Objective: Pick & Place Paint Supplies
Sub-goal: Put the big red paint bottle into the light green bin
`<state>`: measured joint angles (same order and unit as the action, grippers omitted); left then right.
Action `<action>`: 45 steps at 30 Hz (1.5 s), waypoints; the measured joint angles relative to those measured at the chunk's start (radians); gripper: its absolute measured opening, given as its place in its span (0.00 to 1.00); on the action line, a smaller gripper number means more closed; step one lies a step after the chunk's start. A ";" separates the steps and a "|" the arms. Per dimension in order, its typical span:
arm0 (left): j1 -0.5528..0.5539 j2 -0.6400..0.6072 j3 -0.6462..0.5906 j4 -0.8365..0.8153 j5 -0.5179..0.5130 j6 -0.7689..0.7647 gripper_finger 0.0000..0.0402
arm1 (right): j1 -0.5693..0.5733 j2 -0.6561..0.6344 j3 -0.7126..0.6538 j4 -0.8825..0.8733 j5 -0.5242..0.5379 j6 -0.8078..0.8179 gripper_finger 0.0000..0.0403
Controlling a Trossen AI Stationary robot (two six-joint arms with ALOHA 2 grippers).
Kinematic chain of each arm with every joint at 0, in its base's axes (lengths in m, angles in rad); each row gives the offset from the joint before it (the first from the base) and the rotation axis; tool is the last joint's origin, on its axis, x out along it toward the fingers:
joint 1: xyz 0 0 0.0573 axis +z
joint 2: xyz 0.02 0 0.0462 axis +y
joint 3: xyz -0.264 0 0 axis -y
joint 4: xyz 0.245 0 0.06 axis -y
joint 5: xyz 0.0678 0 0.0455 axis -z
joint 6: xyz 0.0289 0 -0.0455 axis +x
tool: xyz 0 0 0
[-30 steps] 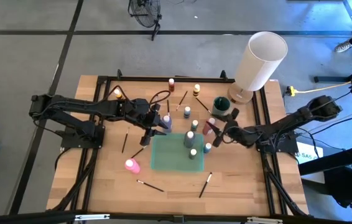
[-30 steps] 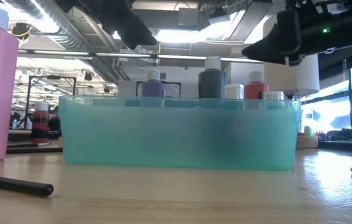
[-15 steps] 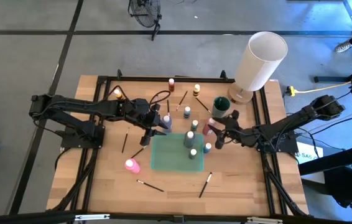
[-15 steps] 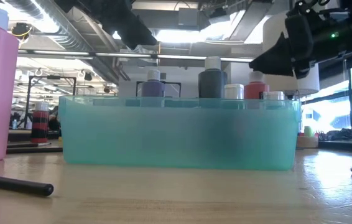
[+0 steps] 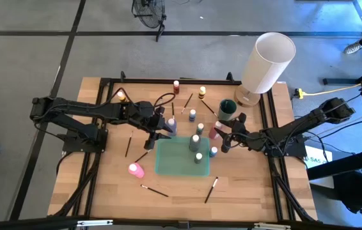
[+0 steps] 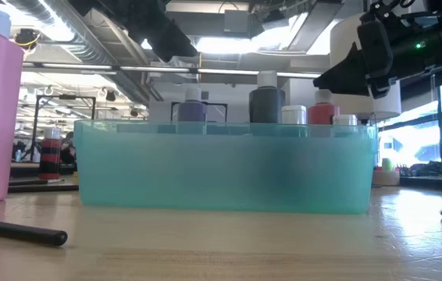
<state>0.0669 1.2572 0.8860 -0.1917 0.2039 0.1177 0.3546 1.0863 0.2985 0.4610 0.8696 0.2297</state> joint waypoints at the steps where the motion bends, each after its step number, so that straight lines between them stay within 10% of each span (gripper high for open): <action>1: 0.000 0.000 0.000 0.000 0.000 0.000 0.32 | 0.000 0.000 0.000 0.000 0.000 -0.001 0.49; 45: 0.000 0.000 0.000 0.000 0.000 0.000 0.32 | 0.051 0.003 -0.003 -0.055 0.086 0.010 0.55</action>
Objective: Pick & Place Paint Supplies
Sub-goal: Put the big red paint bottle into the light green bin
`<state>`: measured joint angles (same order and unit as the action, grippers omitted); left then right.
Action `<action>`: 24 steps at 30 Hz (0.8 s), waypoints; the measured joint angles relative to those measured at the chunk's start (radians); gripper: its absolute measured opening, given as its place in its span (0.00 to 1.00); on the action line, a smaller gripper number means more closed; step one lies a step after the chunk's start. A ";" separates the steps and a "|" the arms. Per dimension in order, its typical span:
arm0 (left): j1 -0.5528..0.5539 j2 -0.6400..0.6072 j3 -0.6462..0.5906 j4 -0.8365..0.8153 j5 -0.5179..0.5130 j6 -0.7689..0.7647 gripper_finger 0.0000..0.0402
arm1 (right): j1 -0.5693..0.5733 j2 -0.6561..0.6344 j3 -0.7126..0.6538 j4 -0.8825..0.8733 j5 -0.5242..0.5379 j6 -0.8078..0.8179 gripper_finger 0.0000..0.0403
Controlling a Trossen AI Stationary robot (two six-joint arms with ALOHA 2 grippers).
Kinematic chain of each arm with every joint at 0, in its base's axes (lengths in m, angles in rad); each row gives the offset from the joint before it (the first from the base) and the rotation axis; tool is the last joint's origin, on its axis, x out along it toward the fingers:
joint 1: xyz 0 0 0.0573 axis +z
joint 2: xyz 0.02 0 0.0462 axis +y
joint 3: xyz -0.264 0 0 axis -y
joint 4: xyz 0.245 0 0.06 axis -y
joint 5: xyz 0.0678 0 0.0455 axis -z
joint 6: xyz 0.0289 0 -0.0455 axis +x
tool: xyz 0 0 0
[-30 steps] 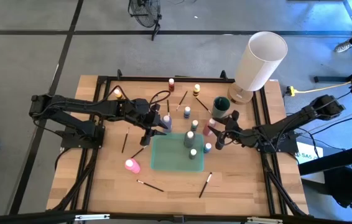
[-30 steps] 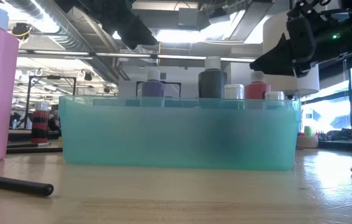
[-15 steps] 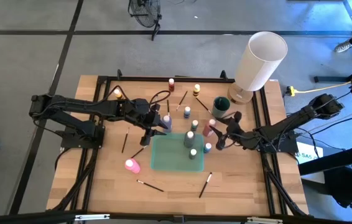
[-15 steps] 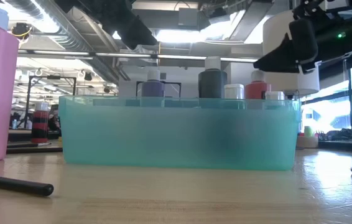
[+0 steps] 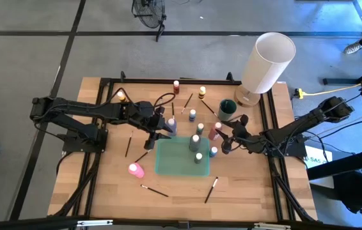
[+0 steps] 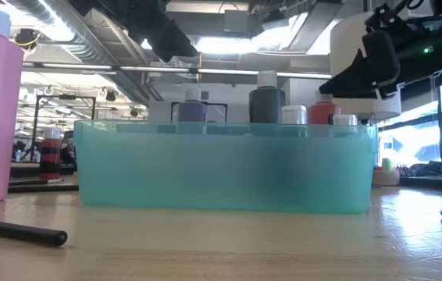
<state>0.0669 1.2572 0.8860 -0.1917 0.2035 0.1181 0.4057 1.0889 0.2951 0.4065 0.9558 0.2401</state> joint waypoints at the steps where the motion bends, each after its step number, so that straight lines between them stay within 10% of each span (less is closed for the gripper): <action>1: 0.000 0.000 0.000 0.000 0.000 0.000 0.32 | 0.000 0.000 0.000 0.000 -0.001 0.000 0.55; 24: 0.000 0.000 0.000 0.001 0.000 0.000 0.32 | -0.093 0.048 0.001 0.026 -0.158 -0.010 0.51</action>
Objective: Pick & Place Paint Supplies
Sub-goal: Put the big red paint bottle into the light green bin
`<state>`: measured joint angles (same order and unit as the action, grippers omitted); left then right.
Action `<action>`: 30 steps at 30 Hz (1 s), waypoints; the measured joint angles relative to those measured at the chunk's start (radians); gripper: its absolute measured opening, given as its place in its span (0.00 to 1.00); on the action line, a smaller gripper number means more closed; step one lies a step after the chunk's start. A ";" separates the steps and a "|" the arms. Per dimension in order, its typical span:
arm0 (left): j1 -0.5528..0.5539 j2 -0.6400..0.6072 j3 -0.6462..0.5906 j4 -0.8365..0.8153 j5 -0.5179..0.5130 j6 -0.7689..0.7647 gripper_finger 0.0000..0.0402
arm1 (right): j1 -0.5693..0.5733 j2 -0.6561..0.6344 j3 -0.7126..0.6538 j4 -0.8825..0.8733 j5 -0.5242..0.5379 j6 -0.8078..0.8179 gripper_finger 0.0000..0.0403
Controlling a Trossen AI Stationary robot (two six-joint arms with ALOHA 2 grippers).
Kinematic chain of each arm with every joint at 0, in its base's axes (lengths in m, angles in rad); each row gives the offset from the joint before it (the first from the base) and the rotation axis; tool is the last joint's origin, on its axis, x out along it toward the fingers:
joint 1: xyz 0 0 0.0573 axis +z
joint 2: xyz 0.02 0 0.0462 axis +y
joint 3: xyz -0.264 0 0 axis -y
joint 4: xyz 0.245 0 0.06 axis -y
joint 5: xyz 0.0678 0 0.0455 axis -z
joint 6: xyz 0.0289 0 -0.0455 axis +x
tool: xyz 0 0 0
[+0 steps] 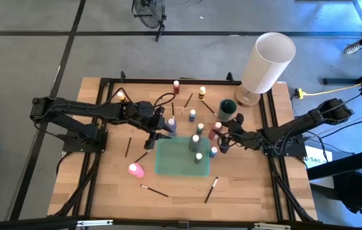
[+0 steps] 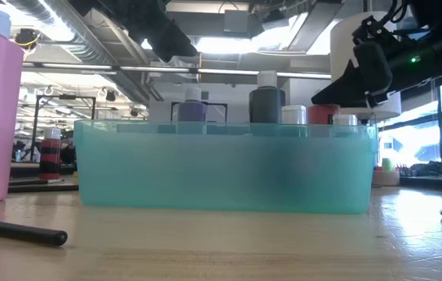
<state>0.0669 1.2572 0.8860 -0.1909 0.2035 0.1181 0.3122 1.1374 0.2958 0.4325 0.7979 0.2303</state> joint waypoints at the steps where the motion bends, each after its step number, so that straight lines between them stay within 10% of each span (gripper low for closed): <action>1: 0.000 0.000 0.000 0.000 0.000 0.000 0.32 | 0.000 0.000 0.000 0.001 0.001 0.000 0.50; 13: 0.000 0.000 0.000 0.000 0.000 -0.002 0.32 | -0.001 0.000 0.002 0.004 0.006 -0.007 0.29; 30: -0.028 0.000 0.000 -0.007 -0.001 -0.004 0.32 | 0.015 -0.008 0.047 0.061 0.010 -0.088 0.29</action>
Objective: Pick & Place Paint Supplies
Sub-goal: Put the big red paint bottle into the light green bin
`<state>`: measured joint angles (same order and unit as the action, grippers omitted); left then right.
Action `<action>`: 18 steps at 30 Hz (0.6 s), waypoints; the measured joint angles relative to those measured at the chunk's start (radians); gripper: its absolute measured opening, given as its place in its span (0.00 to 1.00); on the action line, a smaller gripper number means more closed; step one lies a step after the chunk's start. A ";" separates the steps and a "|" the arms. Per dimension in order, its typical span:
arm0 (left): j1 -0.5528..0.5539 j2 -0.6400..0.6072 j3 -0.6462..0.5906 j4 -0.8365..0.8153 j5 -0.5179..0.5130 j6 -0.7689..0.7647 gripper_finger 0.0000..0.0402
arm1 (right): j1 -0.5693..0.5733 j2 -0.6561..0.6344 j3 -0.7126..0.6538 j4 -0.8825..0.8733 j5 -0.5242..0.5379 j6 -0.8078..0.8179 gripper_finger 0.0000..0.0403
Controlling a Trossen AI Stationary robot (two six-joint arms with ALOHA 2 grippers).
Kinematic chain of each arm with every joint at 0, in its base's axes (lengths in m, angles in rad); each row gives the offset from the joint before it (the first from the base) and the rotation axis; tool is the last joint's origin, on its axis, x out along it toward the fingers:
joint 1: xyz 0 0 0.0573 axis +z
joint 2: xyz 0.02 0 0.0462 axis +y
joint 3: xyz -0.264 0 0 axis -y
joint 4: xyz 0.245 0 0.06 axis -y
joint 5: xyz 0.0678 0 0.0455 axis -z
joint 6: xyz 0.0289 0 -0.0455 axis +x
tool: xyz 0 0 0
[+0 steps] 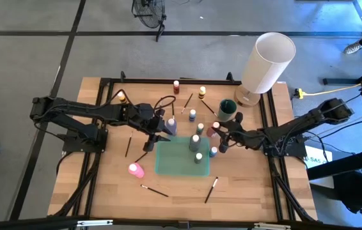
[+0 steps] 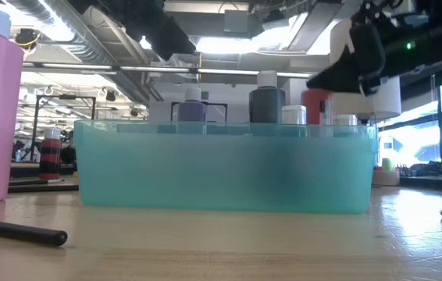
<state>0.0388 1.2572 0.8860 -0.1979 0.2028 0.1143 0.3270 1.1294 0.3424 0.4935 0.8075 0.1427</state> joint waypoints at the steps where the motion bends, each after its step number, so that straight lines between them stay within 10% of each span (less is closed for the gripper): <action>1: 0.000 0.000 0.000 -0.006 0.000 0.000 0.32 | 0.006 0.000 0.010 -0.002 0.001 -0.014 0.29; 10: 0.000 0.000 0.000 -0.024 0.000 0.004 0.32 | 0.102 -0.002 0.170 -0.211 0.218 -0.077 0.29; 18: 0.000 0.000 0.000 -0.036 0.000 0.021 0.32 | 0.185 -0.002 0.261 -0.251 0.206 -0.072 0.29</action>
<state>0.0391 1.2572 0.8860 -0.2342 0.2028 0.1352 0.5117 1.1275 0.6035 0.2424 1.0132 0.0708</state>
